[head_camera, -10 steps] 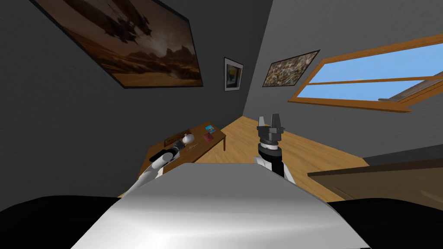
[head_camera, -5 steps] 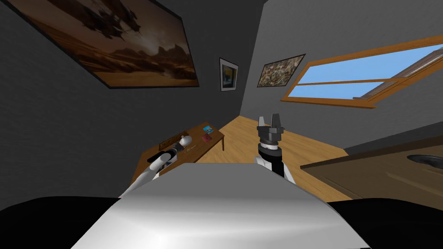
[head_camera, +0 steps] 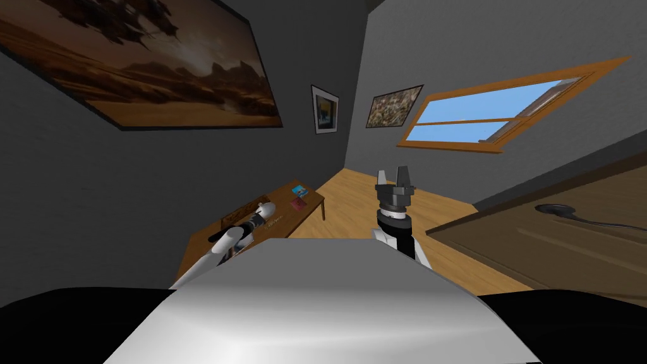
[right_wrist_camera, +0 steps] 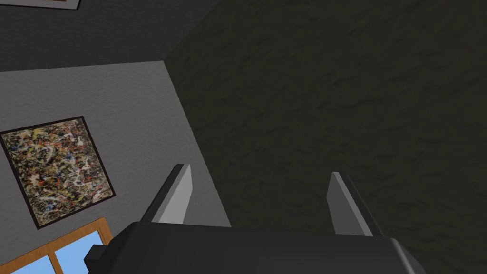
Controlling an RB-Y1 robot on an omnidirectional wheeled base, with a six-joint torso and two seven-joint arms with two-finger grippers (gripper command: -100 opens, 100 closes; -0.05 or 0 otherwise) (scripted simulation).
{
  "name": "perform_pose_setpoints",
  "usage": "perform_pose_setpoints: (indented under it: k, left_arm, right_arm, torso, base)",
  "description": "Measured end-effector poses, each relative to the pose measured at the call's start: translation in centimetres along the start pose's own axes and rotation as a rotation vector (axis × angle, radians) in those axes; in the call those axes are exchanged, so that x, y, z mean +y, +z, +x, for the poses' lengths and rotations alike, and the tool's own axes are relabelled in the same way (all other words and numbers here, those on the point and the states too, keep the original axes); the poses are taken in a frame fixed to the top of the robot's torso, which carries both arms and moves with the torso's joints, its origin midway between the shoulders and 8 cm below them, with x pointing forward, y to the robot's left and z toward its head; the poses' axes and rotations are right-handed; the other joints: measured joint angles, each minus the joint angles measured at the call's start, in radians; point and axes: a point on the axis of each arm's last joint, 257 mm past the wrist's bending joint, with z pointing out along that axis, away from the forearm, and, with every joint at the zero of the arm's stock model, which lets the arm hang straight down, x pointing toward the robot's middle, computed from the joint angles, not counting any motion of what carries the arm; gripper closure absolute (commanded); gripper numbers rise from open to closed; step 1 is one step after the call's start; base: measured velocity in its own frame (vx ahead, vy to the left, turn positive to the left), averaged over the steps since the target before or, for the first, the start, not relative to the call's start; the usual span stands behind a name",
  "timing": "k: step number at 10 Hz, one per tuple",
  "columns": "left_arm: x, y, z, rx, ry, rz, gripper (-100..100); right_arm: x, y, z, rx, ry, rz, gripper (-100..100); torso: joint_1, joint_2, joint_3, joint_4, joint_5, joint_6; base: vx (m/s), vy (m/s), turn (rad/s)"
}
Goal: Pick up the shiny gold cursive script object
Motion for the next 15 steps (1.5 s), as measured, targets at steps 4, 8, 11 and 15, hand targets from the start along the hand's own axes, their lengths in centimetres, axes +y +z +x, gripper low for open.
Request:
perform_pose_setpoints:
  k: [4,8,11,15]
  left_arm:
    - [2.8,-0.6,-3.7,-0.052,-0.096,-0.102,-100]
    - [6.3,-2.0,-7.7,-0.094,-0.218,-0.199,-100]
    - [8.7,-3.2,-9.7,-0.125,-0.288,-0.263,-100]
    - [11.9,-4.9,-11.8,-0.151,-0.399,-0.337,-100]
  right_arm:
    - [0.0,0.0,0.0,0.0,0.0,0.0,0]
    - [0.0,0.0,0.0,0.0,0.0,0.0,0]
    - [0.0,0.0,0.0,0.0,0.0,0.0,0]
    - [0.0,0.0,0.0,0.0,0.0,0.0,0]
  torso:
    - [0.0,0.0,0.0,0.0,0.0,0.0]
    - [0.002,0.001,0.001,0.0,0.0,0.001]
    - [0.0,0.0,0.0,0.0,0.0,-0.001]
    - [0.002,0.0,0.0,0.0,0.0,0.0]
  base:
    - [-0.01,0.041,-0.194]
    - [-0.019,0.053,-0.24]
    - [-0.014,0.041,-0.172]
    - [-0.021,0.065,-0.23]
